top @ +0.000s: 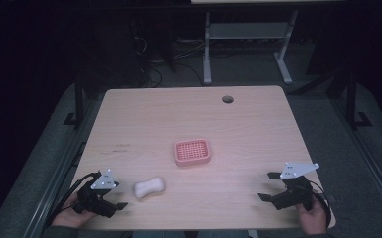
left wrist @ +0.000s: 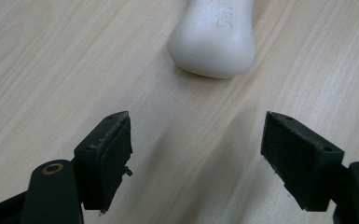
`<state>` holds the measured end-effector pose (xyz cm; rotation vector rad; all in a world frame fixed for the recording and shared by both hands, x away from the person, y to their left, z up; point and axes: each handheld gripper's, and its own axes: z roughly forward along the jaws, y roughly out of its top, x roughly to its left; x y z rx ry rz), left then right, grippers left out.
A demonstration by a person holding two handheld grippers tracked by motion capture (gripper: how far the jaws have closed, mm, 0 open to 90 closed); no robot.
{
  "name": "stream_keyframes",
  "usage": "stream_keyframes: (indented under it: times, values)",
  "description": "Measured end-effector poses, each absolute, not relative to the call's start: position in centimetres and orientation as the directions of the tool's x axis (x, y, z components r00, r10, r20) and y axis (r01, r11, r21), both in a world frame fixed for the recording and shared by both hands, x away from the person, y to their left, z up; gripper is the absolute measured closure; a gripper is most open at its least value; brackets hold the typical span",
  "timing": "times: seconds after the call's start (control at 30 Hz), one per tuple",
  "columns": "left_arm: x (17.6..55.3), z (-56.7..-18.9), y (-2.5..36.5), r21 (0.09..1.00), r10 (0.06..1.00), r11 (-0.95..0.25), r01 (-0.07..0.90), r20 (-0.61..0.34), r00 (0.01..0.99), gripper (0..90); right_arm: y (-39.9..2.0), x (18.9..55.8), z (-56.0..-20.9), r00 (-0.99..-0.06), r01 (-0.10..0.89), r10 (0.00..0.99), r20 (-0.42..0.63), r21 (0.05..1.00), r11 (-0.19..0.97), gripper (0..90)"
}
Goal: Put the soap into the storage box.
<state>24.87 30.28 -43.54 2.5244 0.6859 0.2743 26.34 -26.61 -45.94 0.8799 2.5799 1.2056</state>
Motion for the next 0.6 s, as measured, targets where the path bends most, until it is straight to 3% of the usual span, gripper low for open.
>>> stream_keyframes:
  times: [0.6]
  values:
    - [25.08,-43.35,29.33,0.516,0.498,-0.760,0.395,0.071,0.864,24.0,-26.43,26.44,-45.97,-0.818,0.440,0.566,0.100,0.743,0.504,14.2]
